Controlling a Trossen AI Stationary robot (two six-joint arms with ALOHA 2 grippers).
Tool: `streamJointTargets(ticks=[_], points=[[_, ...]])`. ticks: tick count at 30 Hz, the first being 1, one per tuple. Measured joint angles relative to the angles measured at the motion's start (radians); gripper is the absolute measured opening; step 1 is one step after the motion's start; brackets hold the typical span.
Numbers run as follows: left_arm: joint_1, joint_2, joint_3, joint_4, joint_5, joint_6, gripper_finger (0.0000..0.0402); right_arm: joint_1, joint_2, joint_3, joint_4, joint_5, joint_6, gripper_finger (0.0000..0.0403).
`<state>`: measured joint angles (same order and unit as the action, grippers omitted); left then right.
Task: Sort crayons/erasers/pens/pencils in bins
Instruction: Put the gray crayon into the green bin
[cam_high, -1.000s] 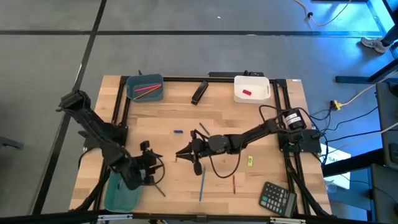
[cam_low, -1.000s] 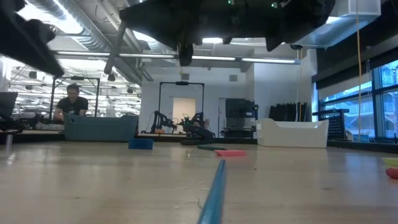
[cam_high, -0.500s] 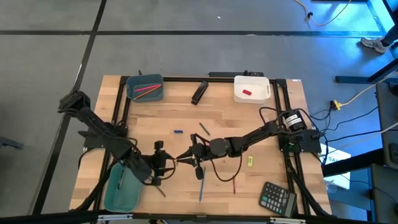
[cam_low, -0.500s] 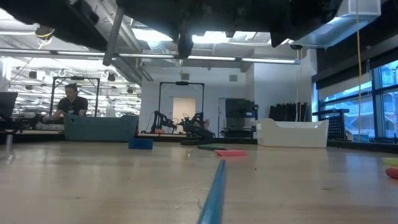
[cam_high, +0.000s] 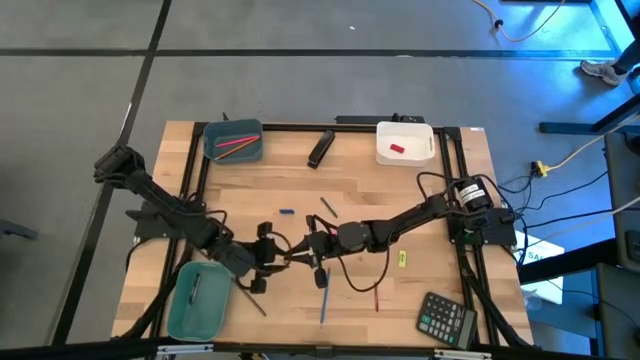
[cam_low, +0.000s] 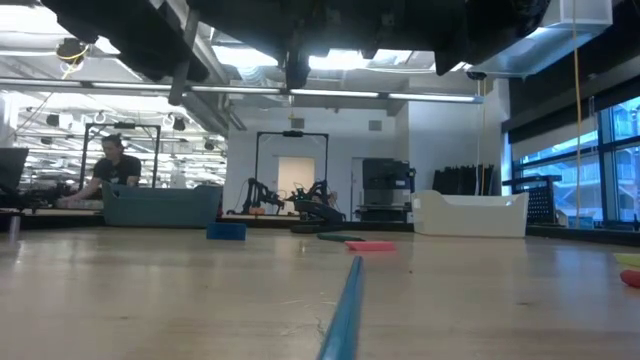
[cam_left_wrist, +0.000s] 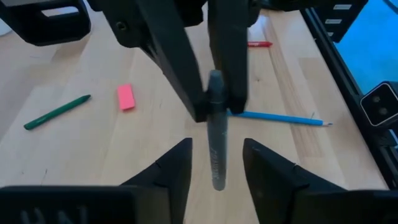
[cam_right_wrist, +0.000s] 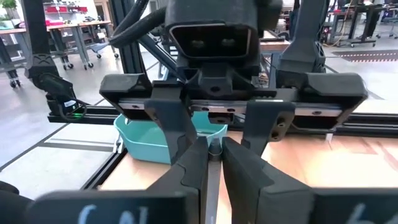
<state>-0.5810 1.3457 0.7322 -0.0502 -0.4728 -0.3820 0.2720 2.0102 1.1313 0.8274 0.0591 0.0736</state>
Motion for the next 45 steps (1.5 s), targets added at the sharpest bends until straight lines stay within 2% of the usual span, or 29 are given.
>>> streamJointTargets(ticks=[12, 17, 21, 24, 27, 30, 34, 40, 45], points=[[0.007, 0.0, 0.0, -0.022, 0.016, -0.009, 0.0021, 0.0, 0.0, 0.0, -0.005, 0.001, 0.007, 0.0051], [0.004, -0.01, 0.0, -0.098, 0.041, -0.087, 0.0008, -0.001, 0.0, 0.0, -0.047, 0.0, 0.027, 0.0068], [-0.004, -0.059, 0.0, -0.248, 0.153, -0.294, 0.002, -0.001, 0.0, 0.0, -0.062, 0.01, 0.028, 0.0103], [-0.038, -0.101, 0.018, -0.365, 0.259, -0.498, 0.0021, 0.0, 0.0, 0.0, -0.064, 0.083, 0.027, 0.0133], [-0.087, -0.123, 0.07, -0.463, 0.356, -0.663, 0.0013, 0.0, 0.0, 0.0, -0.081, 0.139, 0.026, 0.0157], [-0.155, -0.124, 0.136, -0.589, 0.436, -0.804, 0.0011, -0.002, 0.0, 0.0, -0.099, 0.146, 0.026, 0.0174], [-0.268, -0.124, 0.175, -0.701, 0.462, -1.012, 0.0016, -0.004, 0.0, 0.0, -0.12, 0.155, 0.027, 0.0182], [-0.454, -0.112, 0.159, -0.762, 0.459, -1.329, 0.0017, -0.004, 0.0, 0.0, -0.122, 0.157, 0.029, 0.0178], [-0.549, -0.088, 0.157, -0.816, 0.453, -1.501, 0.0016, -0.004, 0.0, 0.0, -0.123, 0.158, 0.03, 0.0178]])
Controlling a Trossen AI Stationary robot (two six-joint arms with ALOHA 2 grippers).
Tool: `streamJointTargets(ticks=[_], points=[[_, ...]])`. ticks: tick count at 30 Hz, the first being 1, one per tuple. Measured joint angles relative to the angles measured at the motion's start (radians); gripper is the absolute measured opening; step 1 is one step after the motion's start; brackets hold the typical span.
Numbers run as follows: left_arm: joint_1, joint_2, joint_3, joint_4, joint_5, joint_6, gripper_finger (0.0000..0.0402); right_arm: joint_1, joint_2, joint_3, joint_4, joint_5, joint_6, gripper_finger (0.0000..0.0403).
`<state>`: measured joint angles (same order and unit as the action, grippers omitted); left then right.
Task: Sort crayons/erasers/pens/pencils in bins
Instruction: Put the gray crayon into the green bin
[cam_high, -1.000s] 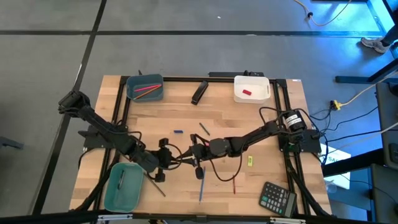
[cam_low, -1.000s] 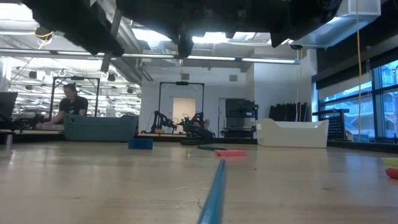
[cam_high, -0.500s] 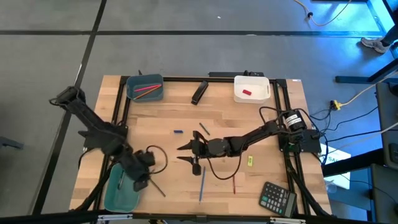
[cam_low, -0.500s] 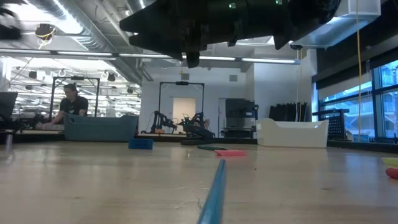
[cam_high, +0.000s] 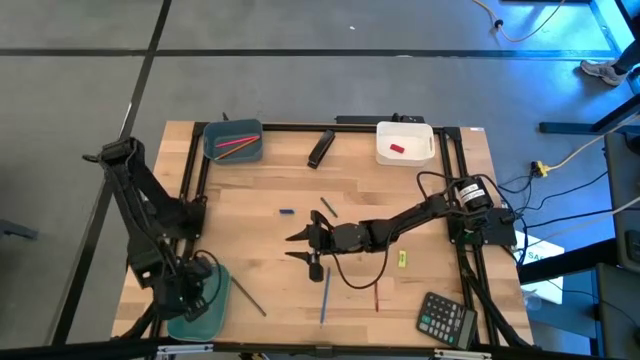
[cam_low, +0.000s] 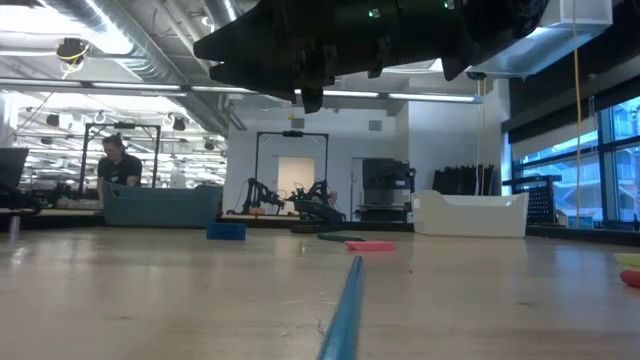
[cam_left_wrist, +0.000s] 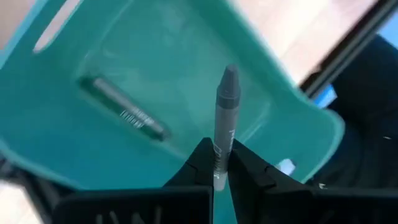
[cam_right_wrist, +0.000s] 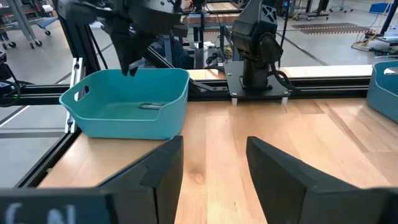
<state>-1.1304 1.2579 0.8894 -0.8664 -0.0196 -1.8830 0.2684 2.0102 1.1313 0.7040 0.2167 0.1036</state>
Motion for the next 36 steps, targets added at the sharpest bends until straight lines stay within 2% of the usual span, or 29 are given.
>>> streamJointTargets(ticks=[4, 11, 25, 36], points=[[-0.03, 0.023, 0.0, -0.026, -0.001, -0.051, 0.002, 0.0, 0.0, 0.0, 0.0, 0.0, 0.002, 0.0178], [-0.036, 0.072, 0.0, -0.024, -0.002, -0.052, 0.0016, 0.0, 0.0, 0.0, 0.0, 0.0, 0.025, 0.0178], [-0.038, 0.148, 0.0, -0.021, 0.041, -0.057, 0.0018, 0.001, 0.0, 0.0, 0.0, -0.009, 0.048, 0.0178], [-0.038, 0.17, -0.017, -0.019, 0.092, -0.124, 0.0022, 0.001, 0.0, 0.0, -0.007, -0.009, 0.054, 0.0178]])
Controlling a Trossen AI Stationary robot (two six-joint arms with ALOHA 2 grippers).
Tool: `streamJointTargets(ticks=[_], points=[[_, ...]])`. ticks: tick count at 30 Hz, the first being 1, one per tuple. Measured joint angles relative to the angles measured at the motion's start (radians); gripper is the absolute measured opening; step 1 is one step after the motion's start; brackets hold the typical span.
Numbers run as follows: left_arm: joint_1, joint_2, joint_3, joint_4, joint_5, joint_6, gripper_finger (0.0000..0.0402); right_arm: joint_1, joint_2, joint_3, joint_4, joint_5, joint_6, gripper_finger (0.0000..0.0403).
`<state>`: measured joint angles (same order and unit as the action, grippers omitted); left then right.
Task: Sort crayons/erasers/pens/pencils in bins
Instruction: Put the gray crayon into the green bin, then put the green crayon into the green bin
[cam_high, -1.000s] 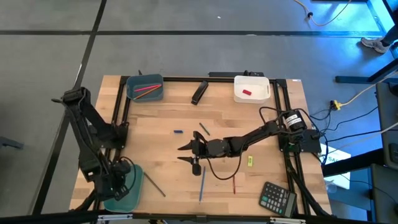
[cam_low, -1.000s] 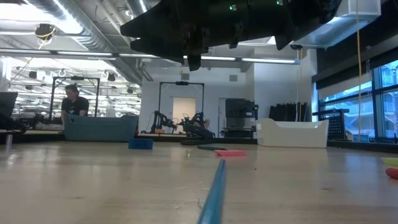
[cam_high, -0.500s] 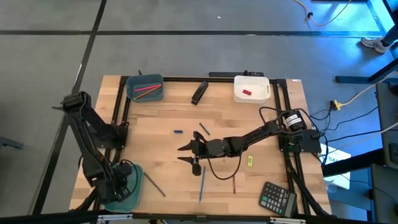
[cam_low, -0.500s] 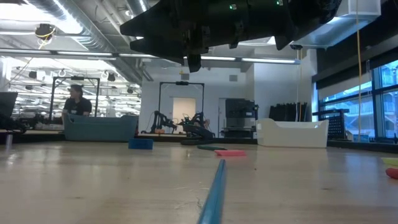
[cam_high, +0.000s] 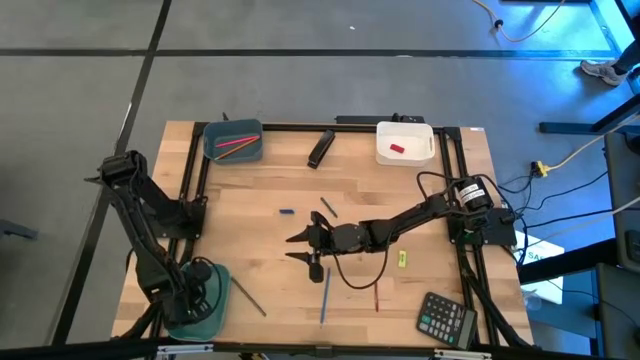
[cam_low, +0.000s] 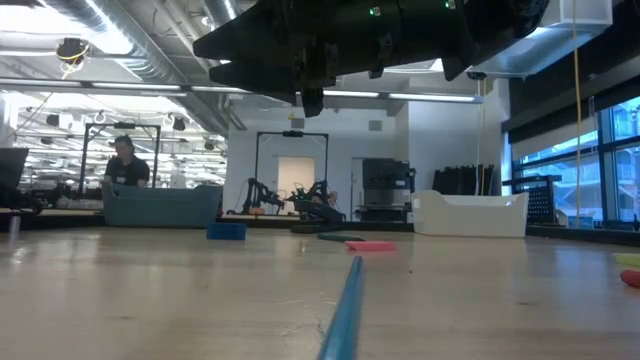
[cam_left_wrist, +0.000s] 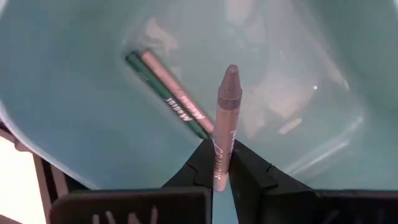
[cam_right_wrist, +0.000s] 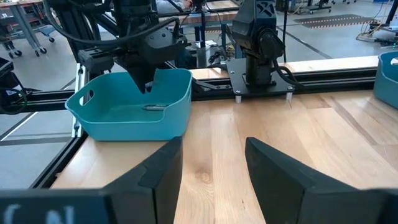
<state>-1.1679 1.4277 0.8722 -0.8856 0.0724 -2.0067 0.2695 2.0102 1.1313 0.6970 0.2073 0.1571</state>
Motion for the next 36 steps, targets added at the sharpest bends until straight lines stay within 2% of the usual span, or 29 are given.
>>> streamJointTargets(ticks=[10, 22, 28, 33, 36], points=[[0.016, 0.0, -0.038, 0.002, 0.058, -0.006, 0.0026, 0.0, 0.0, 0.0, -0.041, 0.009, 0.021, 0.0178], [0.021, 0.0, -0.038, 0.006, 0.061, 0.019, 0.0098, 0.0, 0.0, 0.0, -0.044, 0.01, 0.02, 0.0178], [0.021, 0.0, -0.038, 0.008, 0.063, 0.02, 0.0106, 0.0, 0.0, 0.0, -0.046, 0.017, 0.019, 0.0178], [0.037, -0.002, -0.016, 0.01, 0.106, 0.046, 0.0105, 0.0, 0.0, 0.0, -0.068, 0.115, 0.021, 0.0178], [0.042, -0.003, 0.014, 0.003, 0.113, 0.084, 0.0103, 0.0, -0.011, 0.0, -0.144, 0.209, 0.05, 0.0178]])
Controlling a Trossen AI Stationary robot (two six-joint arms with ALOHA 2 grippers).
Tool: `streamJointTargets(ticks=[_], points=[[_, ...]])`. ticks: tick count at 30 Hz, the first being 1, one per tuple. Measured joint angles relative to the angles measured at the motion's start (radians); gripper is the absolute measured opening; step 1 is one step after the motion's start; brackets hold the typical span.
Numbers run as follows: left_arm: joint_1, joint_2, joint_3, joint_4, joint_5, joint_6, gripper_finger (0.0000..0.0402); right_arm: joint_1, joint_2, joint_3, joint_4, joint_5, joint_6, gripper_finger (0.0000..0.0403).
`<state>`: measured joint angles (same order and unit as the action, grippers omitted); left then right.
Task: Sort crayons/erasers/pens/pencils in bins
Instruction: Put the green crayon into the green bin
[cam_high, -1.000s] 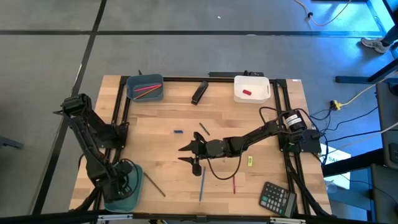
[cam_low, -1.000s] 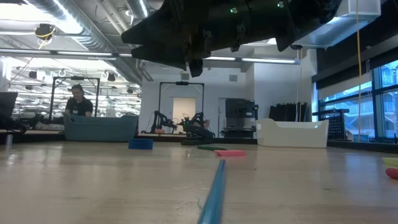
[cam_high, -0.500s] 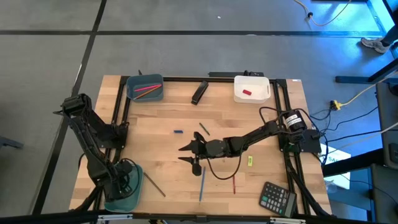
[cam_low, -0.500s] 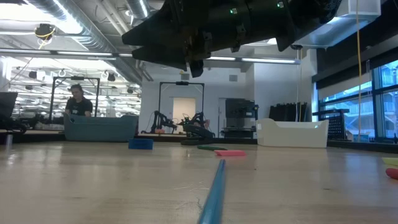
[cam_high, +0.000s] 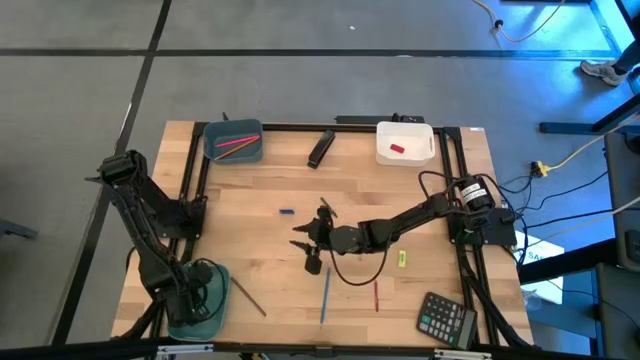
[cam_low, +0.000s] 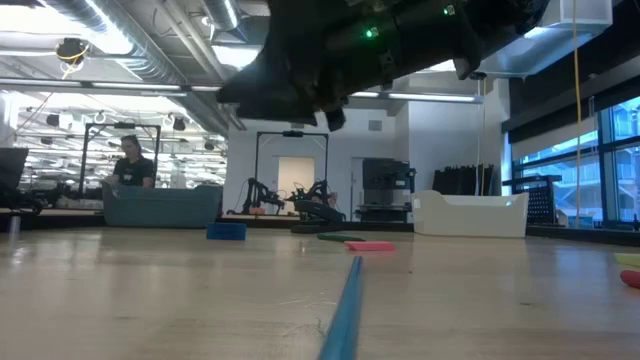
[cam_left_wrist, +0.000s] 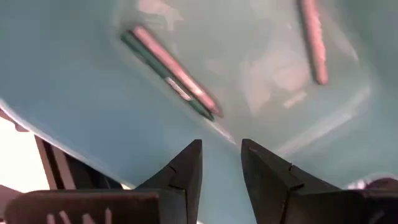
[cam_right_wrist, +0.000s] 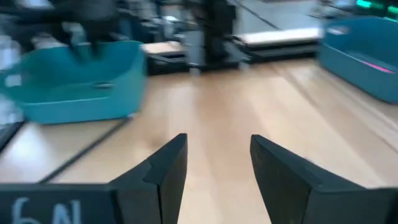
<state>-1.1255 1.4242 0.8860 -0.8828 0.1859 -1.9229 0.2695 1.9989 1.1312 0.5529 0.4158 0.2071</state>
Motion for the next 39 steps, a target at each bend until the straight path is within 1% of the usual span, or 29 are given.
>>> streamJointTargets(ticks=[5, 10, 13, 17, 21, 23, 26, 28, 30, 34, 36, 39], points=[[0.001, 0.0, 0.049, -0.051, -0.054, 0.047, 0.0102, 0.0, -0.052, 0.0, -0.196, 0.172, 0.07, 0.0178], [0.002, 0.0, 0.1, -0.175, -0.083, 0.074, 0.0102, 0.0, -0.104, 0.0, -0.343, 0.231, 0.115, 0.0178], [0.013, 0.0, 0.121, -0.207, -0.129, 0.124, 0.0102, 0.0, -0.127, 0.0, -0.415, 0.23, 0.157, 0.0178], [0.05, 0.0, 0.133, -0.205, -0.205, 0.236, 0.0102, 0.002, -0.134, 0.0, -0.533, 0.222, 0.297, 0.0178], [0.11, 0.0, 0.133, -0.212, -0.294, 0.427, 0.0102, 0.002, -0.131, 0.0, -0.683, 0.176, 0.489, 0.0178], [0.148, 0.0, 0.133, -0.228, -0.331, 0.513, 0.0102, 0.008, -0.129, 0.0, -0.767, 0.18, 0.562, 0.0178], [0.212, 0.0, 0.133, -0.273, -0.343, 0.639, 0.0102, 0.009, -0.129, 0.0, -0.856, 0.209, 0.623, 0.0178], [0.257, 0.0, 0.133, -0.303, -0.355, 0.716, 0.0102, -0.009, -0.129, 0.0, -0.895, 0.188, 0.644, 0.0178], [0.298, 0.0, 0.133, -0.314, -0.374, 0.782, 0.0102, -0.046, -0.125, -0.004, -0.897, 0.138, 0.648, 0.0178], [0.358, 0.0, 0.133, -0.31, -0.409, 0.887, 0.0102, -0.111, -0.119, -0.009, -0.891, 0.094, 0.59, 0.0178], [0.374, 0.0, 0.133, -0.311, -0.422, 0.922, 0.0102, -0.14, -0.12, -0.007, -0.883, 0.053, 0.551, 0.0177], [0.382, 0.0, 0.133, -0.312, -0.482, 0.959, 0.0102, -0.179, -0.105, -0.007, -0.859, 0.009, 0.516, 0.0177]])
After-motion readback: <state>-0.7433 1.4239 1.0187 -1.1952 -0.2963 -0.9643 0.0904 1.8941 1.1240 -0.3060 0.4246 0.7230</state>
